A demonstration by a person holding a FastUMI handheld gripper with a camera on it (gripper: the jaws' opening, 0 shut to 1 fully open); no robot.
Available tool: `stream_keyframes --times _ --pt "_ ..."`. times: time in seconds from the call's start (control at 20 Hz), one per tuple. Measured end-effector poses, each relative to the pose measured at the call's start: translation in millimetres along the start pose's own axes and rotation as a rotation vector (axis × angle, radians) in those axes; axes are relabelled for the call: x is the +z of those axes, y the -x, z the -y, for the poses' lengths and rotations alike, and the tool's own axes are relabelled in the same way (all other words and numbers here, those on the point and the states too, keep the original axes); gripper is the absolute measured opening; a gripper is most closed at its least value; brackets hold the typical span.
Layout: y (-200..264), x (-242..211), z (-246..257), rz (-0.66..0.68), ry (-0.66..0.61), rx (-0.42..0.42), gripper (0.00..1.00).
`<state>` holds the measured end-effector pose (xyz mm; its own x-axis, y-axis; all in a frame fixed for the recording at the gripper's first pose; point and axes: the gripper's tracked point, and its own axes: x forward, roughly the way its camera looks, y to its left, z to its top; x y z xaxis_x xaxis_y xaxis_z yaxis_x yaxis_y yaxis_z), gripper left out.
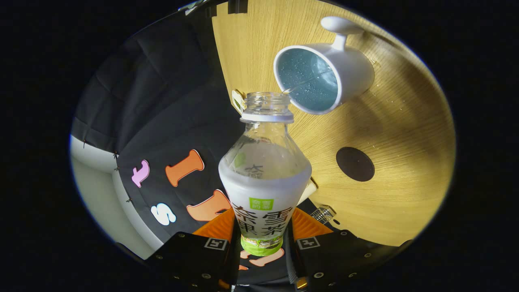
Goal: Take the bottle from table, then pour the juice into the cup, finally place the bottle on the coaster
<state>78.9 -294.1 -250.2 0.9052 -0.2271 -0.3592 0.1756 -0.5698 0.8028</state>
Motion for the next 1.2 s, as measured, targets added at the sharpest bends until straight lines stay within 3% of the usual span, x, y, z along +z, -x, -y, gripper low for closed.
stream_keyframes --times 0.3,0.45,0.7,1.05,1.2 --pt "-9 2 25 0.038 0.287 -0.094 0.47" --pt "-15 4 44 0.06 0.531 -0.167 0.47" --pt "-12 -4 36 0.086 0.892 -0.175 0.47" --pt "-19 -14 20 0.185 1.532 -0.167 0.48" --pt "-23 -23 22 0.225 1.79 -0.229 0.47"
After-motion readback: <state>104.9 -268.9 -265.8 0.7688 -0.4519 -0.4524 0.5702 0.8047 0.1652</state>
